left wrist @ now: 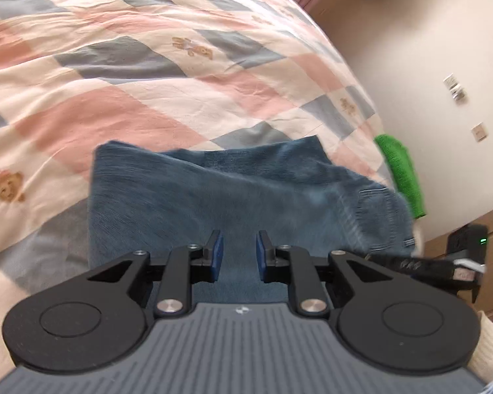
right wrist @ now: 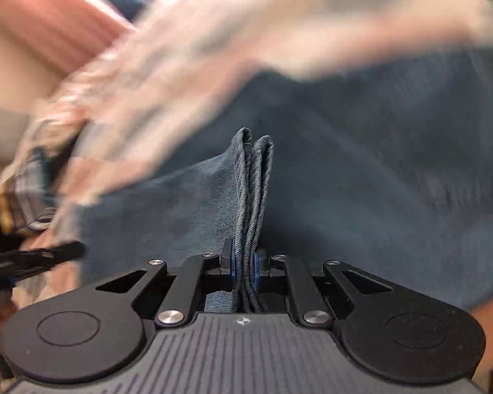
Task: Fold clothes
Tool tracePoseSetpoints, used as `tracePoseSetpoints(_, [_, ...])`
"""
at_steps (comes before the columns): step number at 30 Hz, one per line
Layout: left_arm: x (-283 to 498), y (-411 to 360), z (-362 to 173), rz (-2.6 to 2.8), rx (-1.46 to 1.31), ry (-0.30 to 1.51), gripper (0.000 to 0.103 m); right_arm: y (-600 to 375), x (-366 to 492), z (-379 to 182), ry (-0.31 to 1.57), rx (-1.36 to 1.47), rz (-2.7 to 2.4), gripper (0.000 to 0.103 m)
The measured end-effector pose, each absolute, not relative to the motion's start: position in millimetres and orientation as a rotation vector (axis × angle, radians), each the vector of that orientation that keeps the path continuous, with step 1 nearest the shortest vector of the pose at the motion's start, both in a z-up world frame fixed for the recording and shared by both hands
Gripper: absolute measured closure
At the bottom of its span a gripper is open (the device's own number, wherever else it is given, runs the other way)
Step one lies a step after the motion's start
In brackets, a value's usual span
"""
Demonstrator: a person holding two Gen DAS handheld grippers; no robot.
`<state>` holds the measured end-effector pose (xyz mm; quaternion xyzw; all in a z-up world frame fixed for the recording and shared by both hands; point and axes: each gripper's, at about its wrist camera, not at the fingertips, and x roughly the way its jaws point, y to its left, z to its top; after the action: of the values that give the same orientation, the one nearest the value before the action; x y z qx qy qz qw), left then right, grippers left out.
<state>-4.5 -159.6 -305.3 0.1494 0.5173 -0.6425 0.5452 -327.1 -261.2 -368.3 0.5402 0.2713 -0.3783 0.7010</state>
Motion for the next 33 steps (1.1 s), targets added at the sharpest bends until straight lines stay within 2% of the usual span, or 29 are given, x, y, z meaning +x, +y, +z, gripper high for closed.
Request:
tracePoseSetpoints(2, [-7.9, -168.5, -310.7, -1.503, 0.393, 1.194, 0.087, -263.0, -331.2, -379.1, 0.556, 1.244, -0.83, 0.08])
tracePoseSetpoints(3, [-8.5, -171.6, -313.3, -1.494, 0.414, 1.173, 0.087, -263.6, -332.5, -380.9, 0.527, 1.258, -0.825, 0.071])
tracePoseSetpoints(5, [-7.5, -175.9, -319.9, -1.485, 0.442, 1.156, 0.088, -266.0, -338.4, -385.6, 0.49, 1.285, -0.821, 0.07])
tracePoseSetpoints(6, [-6.4, -176.4, -324.2, -1.475, 0.458, 1.153, 0.088, -267.3, -339.4, -389.0, 0.492, 1.294, -0.808, 0.073])
tracePoseSetpoints(8, [-5.5, -178.8, -333.5, -1.442, 0.49, 1.151, 0.09, -269.3, -335.1, -391.3, 0.532, 1.276, -0.794, 0.091])
tracePoseSetpoints(11, [-5.6, -183.1, -336.6, -1.401, 0.503, 1.16, 0.097, -269.0, -327.9, -366.6, 0.581, 1.132, -0.783, 0.093])
tracePoseSetpoints(20, [-56.4, -196.0, -281.4, -1.566, 0.411, 1.095, 0.092, -274.0, -419.2, -272.1, 0.505, 0.904, -1.001, 0.094])
tracePoseSetpoints(23, [-89.3, -204.4, -284.0, -1.623, 0.416, 1.103, 0.091, -284.8, -455.7, -275.7, 0.576, 0.89, -1.149, 0.094])
tracePoseSetpoints(26, [-121.6, -212.6, -298.5, -1.648, 0.442, 1.132, 0.091, -295.3, -502.1, -304.5, 0.636, 0.961, -1.234, 0.094])
tracePoseSetpoints(29, [-144.1, -217.8, -315.1, -1.631, 0.49, 1.156, 0.091, -295.7, -533.8, -316.3, 0.605, 1.013, -1.211, 0.094])
tracePoseSetpoints(33, [-155.4, -217.8, -327.4, -1.577, 0.536, 1.167, 0.091, -297.5, -517.5, -293.6, 0.586, 0.905, -1.184, 0.094])
